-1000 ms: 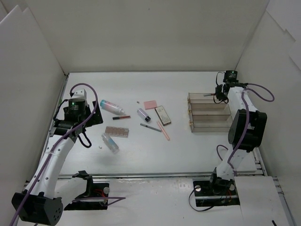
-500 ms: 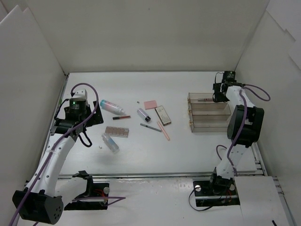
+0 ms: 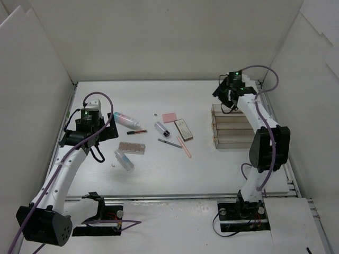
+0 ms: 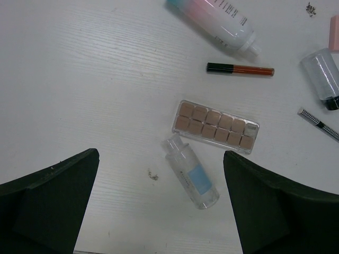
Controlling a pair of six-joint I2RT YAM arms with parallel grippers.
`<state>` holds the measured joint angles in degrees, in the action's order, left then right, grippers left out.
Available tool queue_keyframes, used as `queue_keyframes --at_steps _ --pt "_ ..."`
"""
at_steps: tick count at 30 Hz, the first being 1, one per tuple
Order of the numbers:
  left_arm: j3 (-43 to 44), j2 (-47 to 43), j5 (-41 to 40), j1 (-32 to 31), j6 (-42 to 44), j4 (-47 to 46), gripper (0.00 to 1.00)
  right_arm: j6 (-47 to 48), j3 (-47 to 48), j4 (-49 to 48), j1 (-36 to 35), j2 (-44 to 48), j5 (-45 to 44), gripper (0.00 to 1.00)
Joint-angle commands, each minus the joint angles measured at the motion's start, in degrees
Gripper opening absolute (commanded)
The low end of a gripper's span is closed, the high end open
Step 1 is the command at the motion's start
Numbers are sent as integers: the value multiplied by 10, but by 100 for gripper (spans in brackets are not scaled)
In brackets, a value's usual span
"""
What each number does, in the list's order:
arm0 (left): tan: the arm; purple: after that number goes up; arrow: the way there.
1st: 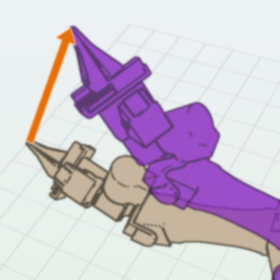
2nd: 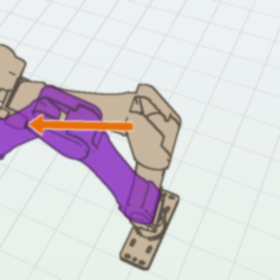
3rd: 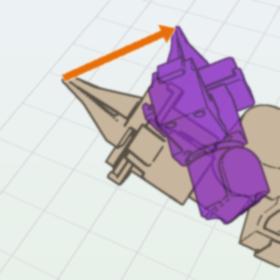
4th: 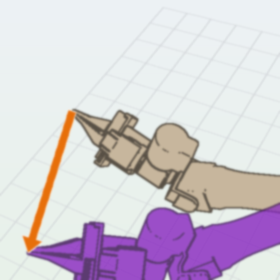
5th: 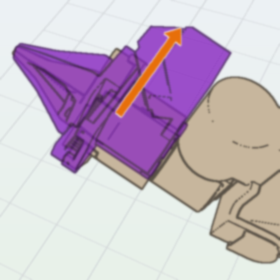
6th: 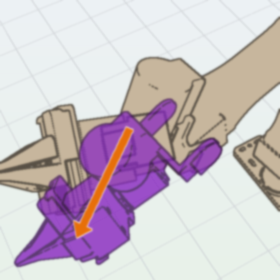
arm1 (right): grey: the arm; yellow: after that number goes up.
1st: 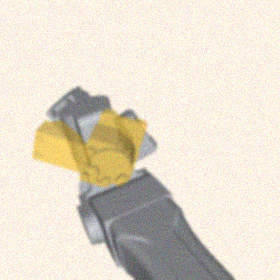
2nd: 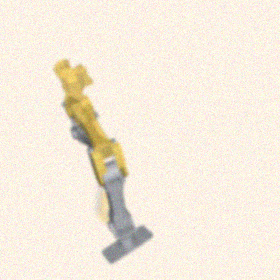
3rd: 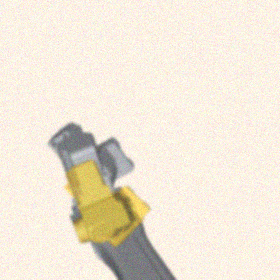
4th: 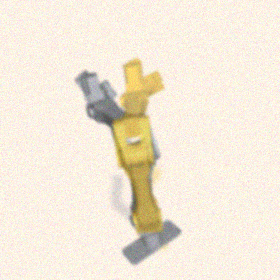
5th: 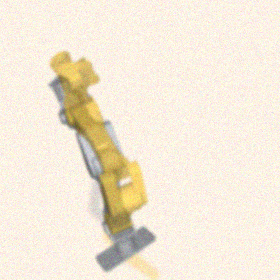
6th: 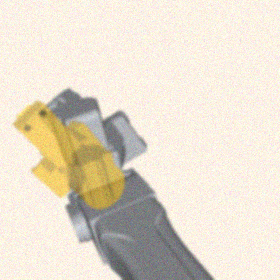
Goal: Organize the makeup
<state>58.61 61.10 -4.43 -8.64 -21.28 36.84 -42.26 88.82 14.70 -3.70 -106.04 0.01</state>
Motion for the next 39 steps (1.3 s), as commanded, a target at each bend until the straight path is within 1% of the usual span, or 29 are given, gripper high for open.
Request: queue_keyframes --at_steps 1,2,3,5,6,8,12,15,16,17,20,25,28,34,36,37,38,39 --pt "41 14 9 -2 4 -33 99 179 -6 38 -82 71 15 52" --pt "41 17 10 -2 4 -33 99 219 -7 51 -99 71 11 52" --pt "46 21 12 -8 4 -34 99 239 -13 61 -130 72 4 52" --pt "48 24 13 -8 3 -34 99 288 -25 80 -161 71 3 51" --pt "50 27 15 -14 3 -34 99 300 -38 84 -189 70 -14 50" --pt "51 28 16 -14 4 -33 99 339 -56 94 -222 62 -13 50" --pt "50 27 17 -14 3 -30 99 379 -71 119 -260 35 -11 47" --pt "44 21 21 -19 -1 -29 99 396 -86 127 -278 21 -4 45" --pt "42 20 21 -19 -1 -28 99 400 -89 128 -279 17 -4 44" --pt "41 16 22 -19 -3 -29 99 406 -97 128 -290 15 15 44" --pt "34 12 23 -19 -3 -29 99 417 -107 131 -300 5 13 44" --pt "32 6 22 -19 -3 -25 99 417 -115 136 -318 -21 31 43" --pt "32 3 20 -19 0 -25 99 417 -112 136 -328 -39 26 43" --pt "35 4 22 -19 2 -22 99 417 -115 136 -336 -72 24 38" --pt "34 3 21 -19 1 -24 99 417 -116 137 -337 -81 17 35" --pt "34 3 21 -19 3 -24 99 435 -117 136 -338 -83 15 32" --pt "33 3 20 -19 4 -24 99 435 -119 136 -340 -83 10 23" --pt "34 3 20 -19 4 -23 99 437 -118 137 -340 -79 6 18"
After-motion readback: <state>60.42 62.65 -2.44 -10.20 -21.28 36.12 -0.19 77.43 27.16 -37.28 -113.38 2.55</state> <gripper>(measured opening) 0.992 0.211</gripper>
